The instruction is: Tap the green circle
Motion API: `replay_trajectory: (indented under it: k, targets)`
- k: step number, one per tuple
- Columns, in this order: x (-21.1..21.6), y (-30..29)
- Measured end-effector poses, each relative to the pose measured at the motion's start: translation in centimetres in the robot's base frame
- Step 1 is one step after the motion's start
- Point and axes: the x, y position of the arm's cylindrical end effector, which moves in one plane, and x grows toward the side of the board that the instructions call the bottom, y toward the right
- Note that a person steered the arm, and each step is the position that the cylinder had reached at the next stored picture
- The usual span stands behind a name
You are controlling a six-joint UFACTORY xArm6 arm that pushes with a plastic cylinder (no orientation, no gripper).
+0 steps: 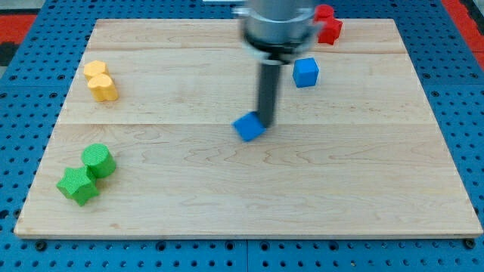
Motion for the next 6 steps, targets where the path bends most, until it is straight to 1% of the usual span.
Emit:
replay_trajectory:
  k: [1,2,3,4,5,6]
  targets:
    - [0.9,-2.7]
    - [5.6,-0.4]
    - [10.4,-7.5]
    - [9.4,-15.3]
    - [4.3,-14.3]
    - [2.2,-6.8]
